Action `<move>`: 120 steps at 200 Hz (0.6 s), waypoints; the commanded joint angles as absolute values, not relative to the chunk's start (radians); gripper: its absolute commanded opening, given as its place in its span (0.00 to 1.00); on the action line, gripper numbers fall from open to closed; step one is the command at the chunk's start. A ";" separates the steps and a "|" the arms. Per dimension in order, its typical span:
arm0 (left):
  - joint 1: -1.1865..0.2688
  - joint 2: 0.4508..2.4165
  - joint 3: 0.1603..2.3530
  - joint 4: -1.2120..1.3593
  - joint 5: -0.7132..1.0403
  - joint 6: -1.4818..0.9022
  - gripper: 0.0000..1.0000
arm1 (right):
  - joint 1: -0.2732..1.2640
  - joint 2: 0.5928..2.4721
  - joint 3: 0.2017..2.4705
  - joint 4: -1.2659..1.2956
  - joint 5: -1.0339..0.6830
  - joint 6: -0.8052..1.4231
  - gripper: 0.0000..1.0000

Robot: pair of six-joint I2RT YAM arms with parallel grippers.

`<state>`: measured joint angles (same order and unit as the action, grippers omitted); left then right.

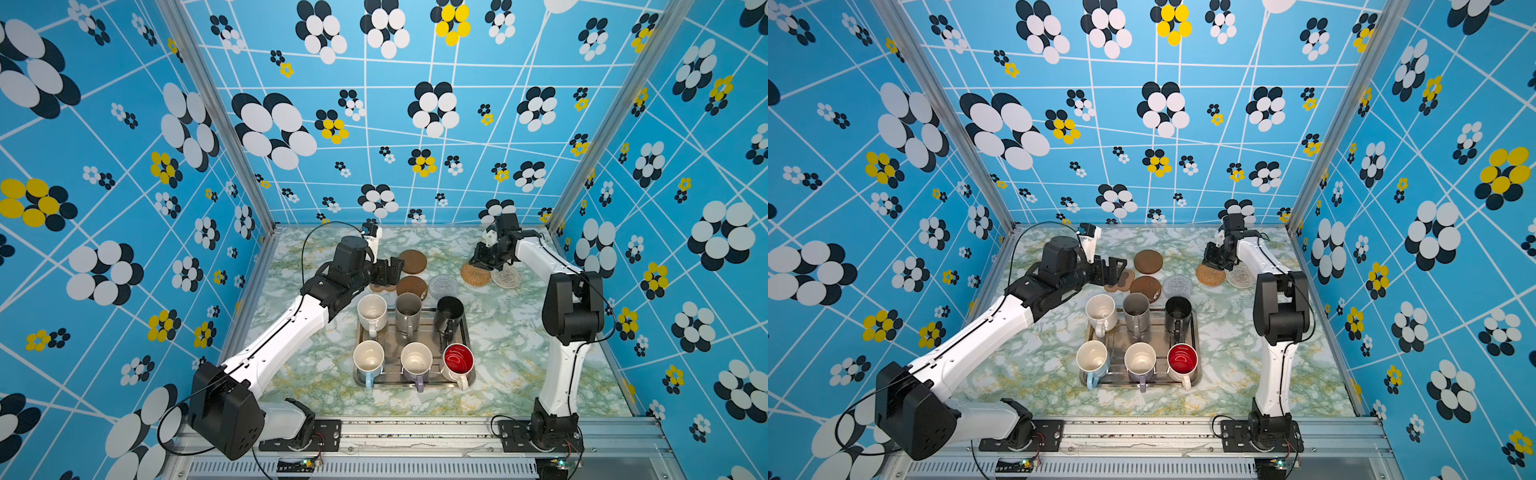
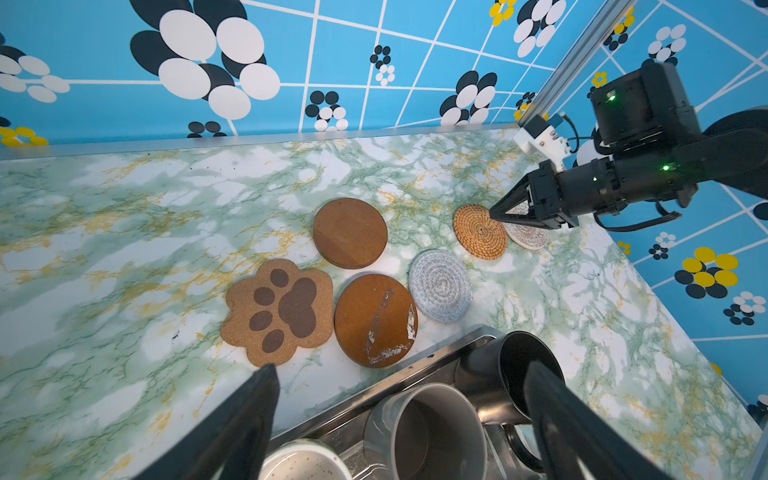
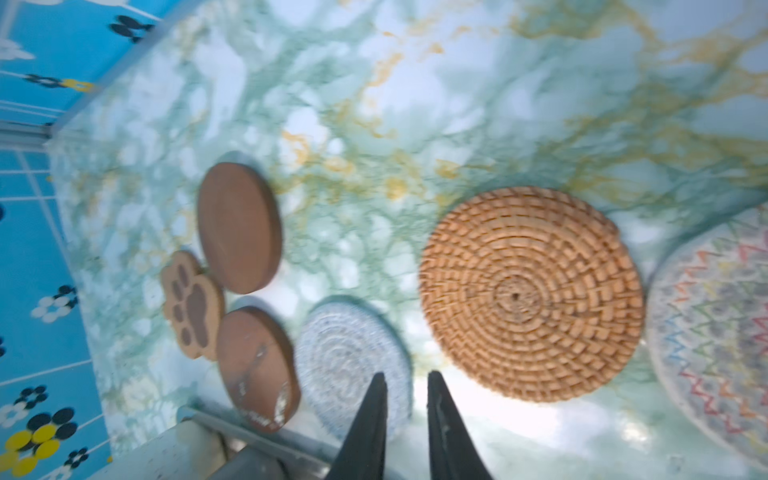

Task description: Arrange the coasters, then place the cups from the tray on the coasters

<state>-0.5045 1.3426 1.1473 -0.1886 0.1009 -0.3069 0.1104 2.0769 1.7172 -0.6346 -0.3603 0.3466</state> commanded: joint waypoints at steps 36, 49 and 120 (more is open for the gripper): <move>-0.511 1.347 1.154 -0.202 0.094 -0.306 0.94 | 0.212 2.117 1.682 -0.646 -0.468 0.318 0.09; -0.510 1.344 1.155 -0.203 0.091 -0.305 0.93 | 0.229 2.136 1.675 -0.644 -0.472 0.319 0.07; -0.511 1.345 1.156 -0.210 0.086 -0.298 0.94 | 0.254 2.231 1.669 -0.638 -0.492 0.341 0.00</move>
<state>-0.5045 1.3426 1.1473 -0.1936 0.0967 -0.3061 0.2485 2.1937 1.6611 -0.6205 -0.4698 0.3294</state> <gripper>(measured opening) 0.937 0.049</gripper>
